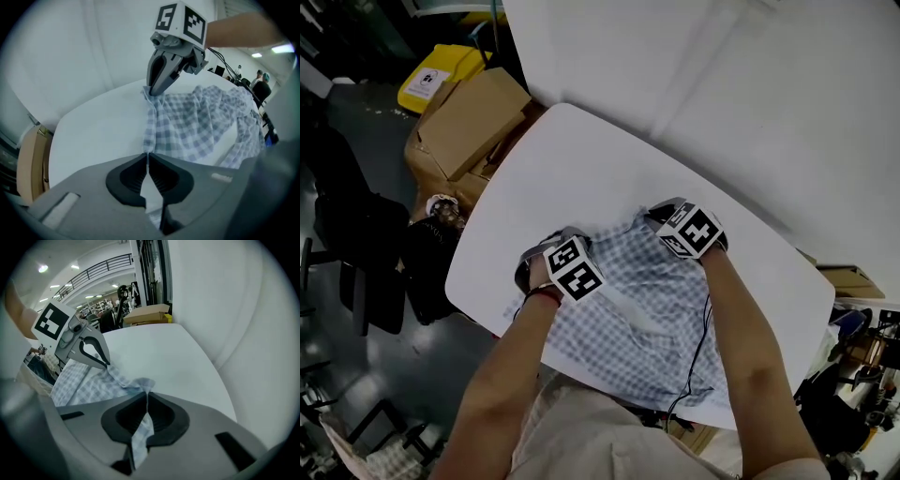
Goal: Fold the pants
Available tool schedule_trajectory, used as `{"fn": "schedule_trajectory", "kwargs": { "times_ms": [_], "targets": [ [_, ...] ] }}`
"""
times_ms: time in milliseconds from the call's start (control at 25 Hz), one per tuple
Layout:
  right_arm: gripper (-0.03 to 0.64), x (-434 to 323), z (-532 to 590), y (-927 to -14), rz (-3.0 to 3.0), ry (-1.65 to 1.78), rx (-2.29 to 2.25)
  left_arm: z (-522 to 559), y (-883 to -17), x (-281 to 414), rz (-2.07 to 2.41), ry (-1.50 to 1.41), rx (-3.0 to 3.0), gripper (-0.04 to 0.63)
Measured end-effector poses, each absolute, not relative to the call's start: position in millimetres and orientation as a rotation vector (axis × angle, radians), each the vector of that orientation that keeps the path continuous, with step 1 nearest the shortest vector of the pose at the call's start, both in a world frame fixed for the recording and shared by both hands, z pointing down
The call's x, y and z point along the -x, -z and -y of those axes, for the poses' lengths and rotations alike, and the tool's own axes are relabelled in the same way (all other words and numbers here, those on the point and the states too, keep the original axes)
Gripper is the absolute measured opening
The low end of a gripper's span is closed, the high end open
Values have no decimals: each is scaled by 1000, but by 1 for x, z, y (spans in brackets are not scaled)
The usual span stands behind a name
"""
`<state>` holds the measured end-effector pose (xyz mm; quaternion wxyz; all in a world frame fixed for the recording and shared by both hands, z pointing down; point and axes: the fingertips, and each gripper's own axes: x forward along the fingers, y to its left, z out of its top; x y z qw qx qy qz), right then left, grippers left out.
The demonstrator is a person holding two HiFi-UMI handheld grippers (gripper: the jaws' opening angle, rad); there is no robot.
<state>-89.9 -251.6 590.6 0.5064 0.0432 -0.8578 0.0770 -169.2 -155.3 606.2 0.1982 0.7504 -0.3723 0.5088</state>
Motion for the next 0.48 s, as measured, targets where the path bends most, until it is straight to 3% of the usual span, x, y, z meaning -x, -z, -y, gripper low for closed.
{"fn": "schedule_trajectory", "kwargs": {
  "times_ms": [280,480],
  "targets": [
    [25,91,249,-540,2210,-260,-80,132,-514,144,988,-864,-2090,25],
    [25,90,216,-458,2403,-282,28,79,-426,117,957,-778,-2162,25]
  ]
}}
